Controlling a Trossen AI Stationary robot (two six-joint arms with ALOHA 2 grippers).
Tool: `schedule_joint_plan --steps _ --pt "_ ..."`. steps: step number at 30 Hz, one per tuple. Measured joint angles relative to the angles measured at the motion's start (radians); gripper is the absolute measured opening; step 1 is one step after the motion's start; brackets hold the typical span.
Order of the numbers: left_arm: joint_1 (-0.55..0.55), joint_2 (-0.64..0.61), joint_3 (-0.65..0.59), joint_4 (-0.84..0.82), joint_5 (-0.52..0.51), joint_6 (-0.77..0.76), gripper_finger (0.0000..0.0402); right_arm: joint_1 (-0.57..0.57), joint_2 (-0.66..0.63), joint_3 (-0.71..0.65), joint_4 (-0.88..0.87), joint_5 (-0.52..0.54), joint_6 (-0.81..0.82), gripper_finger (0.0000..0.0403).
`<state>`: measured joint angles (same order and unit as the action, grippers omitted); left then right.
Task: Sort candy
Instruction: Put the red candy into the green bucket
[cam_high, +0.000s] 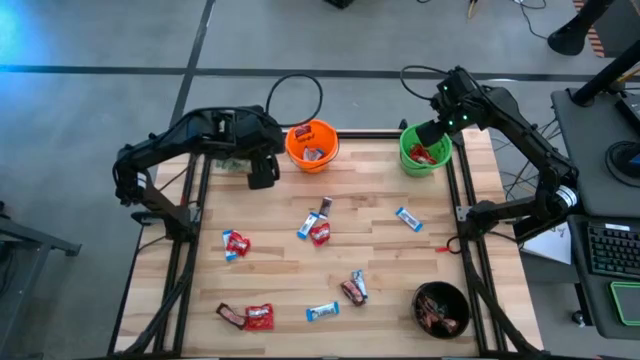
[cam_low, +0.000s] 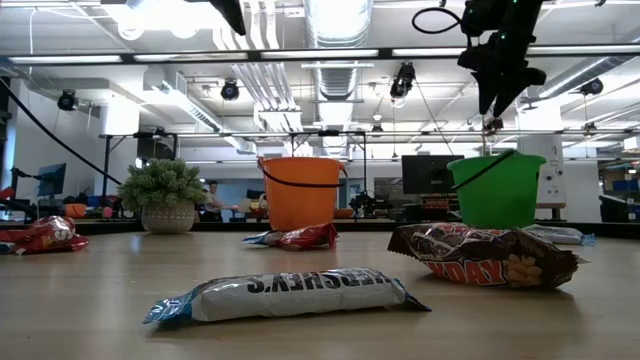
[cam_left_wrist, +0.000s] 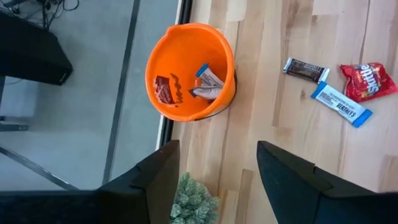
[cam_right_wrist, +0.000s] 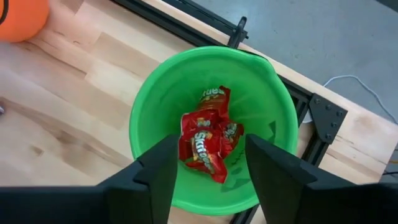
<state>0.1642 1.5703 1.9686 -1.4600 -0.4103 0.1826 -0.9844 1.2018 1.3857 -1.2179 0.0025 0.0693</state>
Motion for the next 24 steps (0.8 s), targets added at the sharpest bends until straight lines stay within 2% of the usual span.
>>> schedule_joint_plan --steps 4,10,20,24 --pt "0.000 0.029 0.000 0.001 0.017 -0.008 0.0206 0.000 0.000 0.000 0.000 0.000 0.023 0.0180" --pt "0.000 0.105 0.000 -0.002 0.096 0.051 0.0213 0.000 0.000 0.000 -0.019 -0.002 0.038 0.0180" --pt "0.000 0.237 -0.001 0.011 0.249 0.066 0.0205 0.000 -0.002 0.000 -0.104 -0.002 0.062 0.0178" --pt "0.000 0.265 -0.001 0.059 0.345 0.031 0.0205 0.000 -0.002 0.000 -0.137 -0.002 0.066 0.0177"
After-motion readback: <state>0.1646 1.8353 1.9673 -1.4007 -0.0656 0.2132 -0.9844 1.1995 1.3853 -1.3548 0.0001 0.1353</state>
